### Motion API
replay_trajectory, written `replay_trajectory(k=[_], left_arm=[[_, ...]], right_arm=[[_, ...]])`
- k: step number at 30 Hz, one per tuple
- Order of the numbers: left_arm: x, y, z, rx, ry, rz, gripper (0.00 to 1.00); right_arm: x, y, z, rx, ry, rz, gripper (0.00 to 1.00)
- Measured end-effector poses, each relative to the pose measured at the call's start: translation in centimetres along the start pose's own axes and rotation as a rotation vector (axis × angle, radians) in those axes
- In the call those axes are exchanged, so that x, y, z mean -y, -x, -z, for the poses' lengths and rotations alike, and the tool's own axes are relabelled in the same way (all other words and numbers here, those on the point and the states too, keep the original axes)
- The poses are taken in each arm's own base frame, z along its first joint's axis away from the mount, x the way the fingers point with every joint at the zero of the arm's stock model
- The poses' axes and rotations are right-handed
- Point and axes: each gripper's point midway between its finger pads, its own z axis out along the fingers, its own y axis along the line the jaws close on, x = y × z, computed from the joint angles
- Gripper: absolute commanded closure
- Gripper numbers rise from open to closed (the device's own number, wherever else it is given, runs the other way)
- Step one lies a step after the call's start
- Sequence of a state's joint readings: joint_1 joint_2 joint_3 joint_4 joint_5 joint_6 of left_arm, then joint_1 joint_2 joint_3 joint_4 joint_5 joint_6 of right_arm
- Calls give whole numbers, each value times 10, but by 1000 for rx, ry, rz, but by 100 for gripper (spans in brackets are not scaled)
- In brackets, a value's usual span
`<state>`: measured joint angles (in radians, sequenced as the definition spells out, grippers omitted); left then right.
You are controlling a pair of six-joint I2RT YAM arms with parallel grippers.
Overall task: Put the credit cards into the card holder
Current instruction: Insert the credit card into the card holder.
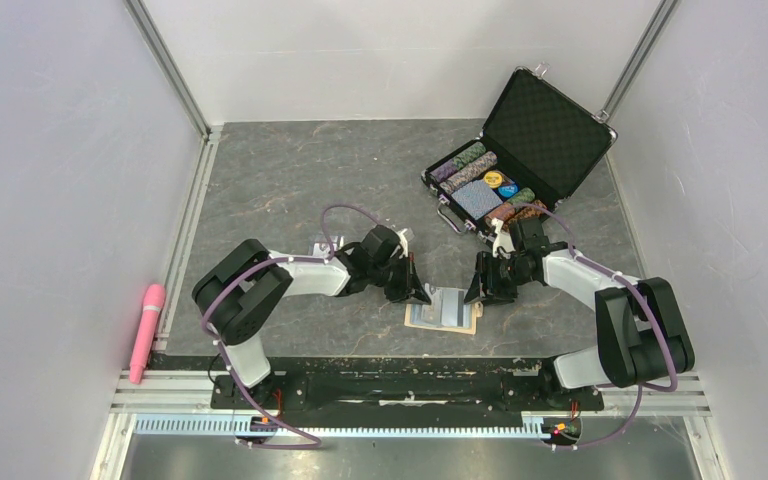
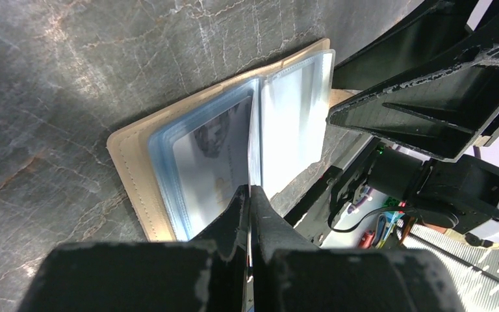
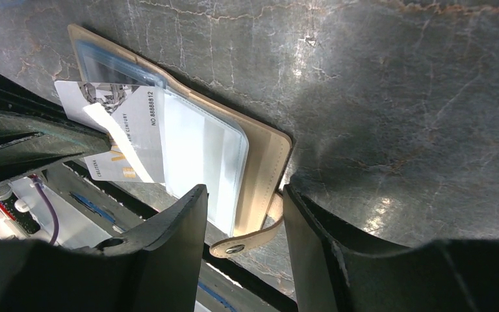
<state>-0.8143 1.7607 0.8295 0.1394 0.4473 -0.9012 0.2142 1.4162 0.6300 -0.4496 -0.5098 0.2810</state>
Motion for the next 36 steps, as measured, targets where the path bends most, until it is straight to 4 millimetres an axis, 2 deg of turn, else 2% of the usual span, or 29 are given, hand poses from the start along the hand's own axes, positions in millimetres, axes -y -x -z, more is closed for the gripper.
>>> replay_trajectory(k=[21,29,36], left_arm=[[10,9,8,58,-16,-2,98],[1,2,-3,23,-3,8,98],[4,4,-5,24,-17,2,98]], right_arm=[[-1,0,0,2,9,3,50],[-1,0,-1,3,10,3,50],[-2,0,-1,3,14,4,50]])
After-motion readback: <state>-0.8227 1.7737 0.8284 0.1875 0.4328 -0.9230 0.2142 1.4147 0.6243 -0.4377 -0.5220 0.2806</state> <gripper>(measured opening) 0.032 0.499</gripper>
